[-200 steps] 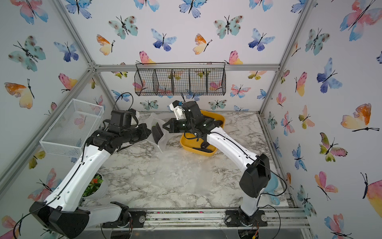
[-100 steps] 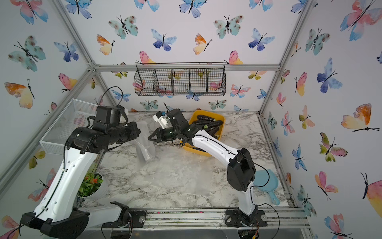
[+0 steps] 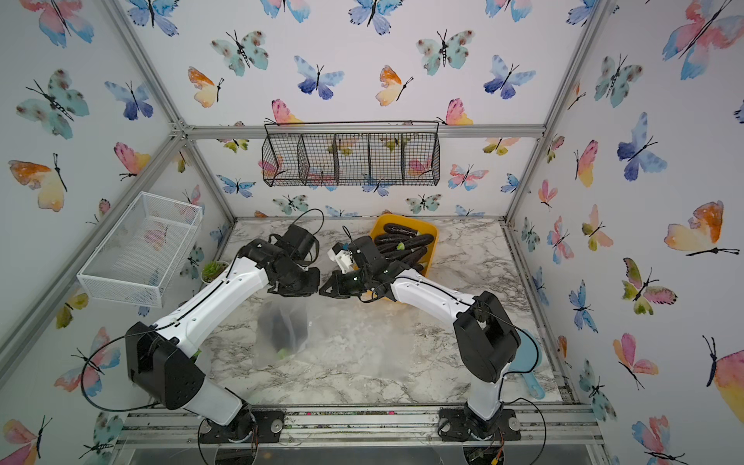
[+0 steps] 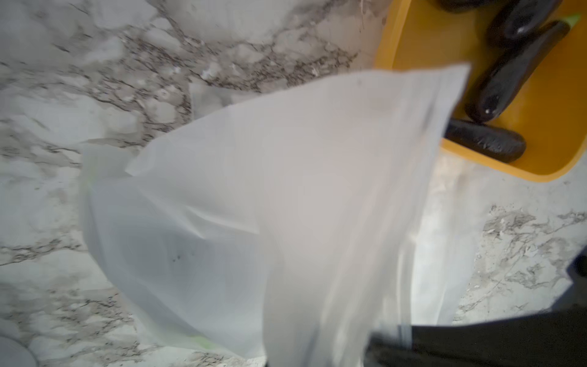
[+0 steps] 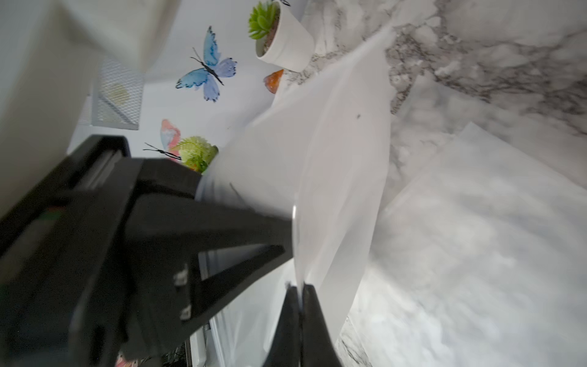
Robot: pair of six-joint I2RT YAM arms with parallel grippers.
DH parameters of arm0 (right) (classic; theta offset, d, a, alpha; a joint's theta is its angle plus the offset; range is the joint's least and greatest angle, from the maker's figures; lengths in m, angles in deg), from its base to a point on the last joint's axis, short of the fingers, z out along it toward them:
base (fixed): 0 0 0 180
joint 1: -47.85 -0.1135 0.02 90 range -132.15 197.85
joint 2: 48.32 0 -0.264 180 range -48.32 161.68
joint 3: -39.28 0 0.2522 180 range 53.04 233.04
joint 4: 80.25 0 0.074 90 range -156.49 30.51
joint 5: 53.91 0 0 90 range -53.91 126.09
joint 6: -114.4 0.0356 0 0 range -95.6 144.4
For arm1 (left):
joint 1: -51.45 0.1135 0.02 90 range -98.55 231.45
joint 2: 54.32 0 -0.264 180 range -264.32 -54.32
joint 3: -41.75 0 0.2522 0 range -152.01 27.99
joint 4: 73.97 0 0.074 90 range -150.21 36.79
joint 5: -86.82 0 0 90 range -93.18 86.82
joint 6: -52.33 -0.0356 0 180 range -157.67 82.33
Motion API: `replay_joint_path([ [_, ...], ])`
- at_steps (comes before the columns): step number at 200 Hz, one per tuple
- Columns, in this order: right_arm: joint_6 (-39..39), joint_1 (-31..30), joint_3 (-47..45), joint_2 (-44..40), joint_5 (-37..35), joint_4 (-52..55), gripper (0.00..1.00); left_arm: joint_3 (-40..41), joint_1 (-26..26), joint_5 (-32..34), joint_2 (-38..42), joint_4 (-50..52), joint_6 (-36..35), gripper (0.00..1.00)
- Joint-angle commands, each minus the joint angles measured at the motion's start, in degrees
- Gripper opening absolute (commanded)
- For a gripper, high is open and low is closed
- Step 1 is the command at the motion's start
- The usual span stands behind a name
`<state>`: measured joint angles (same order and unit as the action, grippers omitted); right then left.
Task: Place the eggplant in a zip-top bag and seal the zipper
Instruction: Adjust the zipper food storage bag in the zipper food storage bag.
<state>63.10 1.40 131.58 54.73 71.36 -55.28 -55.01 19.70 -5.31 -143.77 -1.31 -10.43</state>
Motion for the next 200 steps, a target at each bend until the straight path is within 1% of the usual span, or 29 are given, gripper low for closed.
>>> replay_joint_path([
  [1, -1.3, 0.2, -2.9, -3.3, -5.2, 3.7, 0.04, 3.0, -1.3, -6.8, 2.0, -11.6, 0.3, 0.36],
  [5, -0.7, 0.5, -3.7, -3.8, -6.1, 3.9, 0.04, 4.1, -1.6, -6.8, 2.6, -13.7, 0.7, 0.46],
  [11, 0.4, 1.3, -5.2, -4.6, -6.8, 3.8, 0.04, 5.7, -1.7, -6.2, 4.0, -16.5, 1.4, 0.55],
  [18, 1.9, 2.2, -7.4, -5.6, -7.6, 3.2, 0.04, 7.7, -1.7, -6.0, 5.7, -19.7, 2.1, 0.62],
  [24, 3.1, 3.1, -9.0, -6.4, -8.2, 2.4, 0.04, 9.6, -1.7, -5.4, 7.5, -22.3, 2.7, 0.64],
  [41, 6.9, 4.9, -12.9, -8.1, -9.8, -1.0, 0.04, 14.4, -1.7, -3.7, 12.6, -27.5, 3.8, 0.65],
  [64, 11.9, 5.4, -13.8, -8.0, -10.0, -3.1, 0.04, 21.3, -3.0, -3.6, 19.8, -30.8, 4.1, 0.67],
  [73, 14.6, 5.4, -13.6, -7.5, -10.0, -3.5, 0.04, 24.3, -5.5, -1.9, 22.7, -32.1, 4.1, 0.67],
  [86, 17.9, 5.4, -13.5, -6.8, -10.5, -3.9, 0.04, 29.1, -10.7, 2.8, 26.8, -33.5, 4.3, 0.66],
  [98, 20.5, 5.4, -13.5, -6.7, -11.1, -4.7, 0.04, 33.3, -14.6, 6.6, 30.7, -34.1, 6.3, 0.66],
  [110, 22.2, 5.4, -13.1, -6.6, -12.0, -5.1, 0.04, 36.6, -17.6, 9.1, 33.4, -34.6, 8.3, 0.66],
  [117, 22.6, 5.4, -12.6, -6.4, -12.6, -4.9, 0.04, 37.8, -20.3, 11.2, 34.4, -34.8, 8.7, 0.66],
  [124, 22.8, 5.4, -12.0, -6.2, -13.2, -4.3, 0.04, 38.6, -22.9, 13.8, 34.7, -34.8, 9.1, 0.66],
  [135, 23.6, 5.4, -11.7, -6.0, -13.3, -4.4, 0.04, 39.9, -26.0, 16.0, 34.2, -34.8, 9.9, 0.66],
  [154, 24.1, 5.4, -11.4, -5.8, -14.2, -4.4, 0.04, 41.2, -29.0, 18.6, 32.3, -34.6, 11.8, 0.65],
  [166, 24.4, 5.3, -11.4, -5.7, -14.4, -4.4, 0.04, 40.8, -31.3, 20.6, 30.6, -35.0, 11.8, 0.66],
  [178, 24.5, 5.3, -11.3, -5.7, -14.8, -4.4, 0.04, 39.8, -32.6, 21.8, 27.9, -34.4, 12.4, 0.66],
  [200, 24.3, 5.3, -10.4, -5.8, -15.1, -3.8, 0.04, 38.0, -32.9, 24.6, 23.9, -31.1, 15.1, 0.64],
])
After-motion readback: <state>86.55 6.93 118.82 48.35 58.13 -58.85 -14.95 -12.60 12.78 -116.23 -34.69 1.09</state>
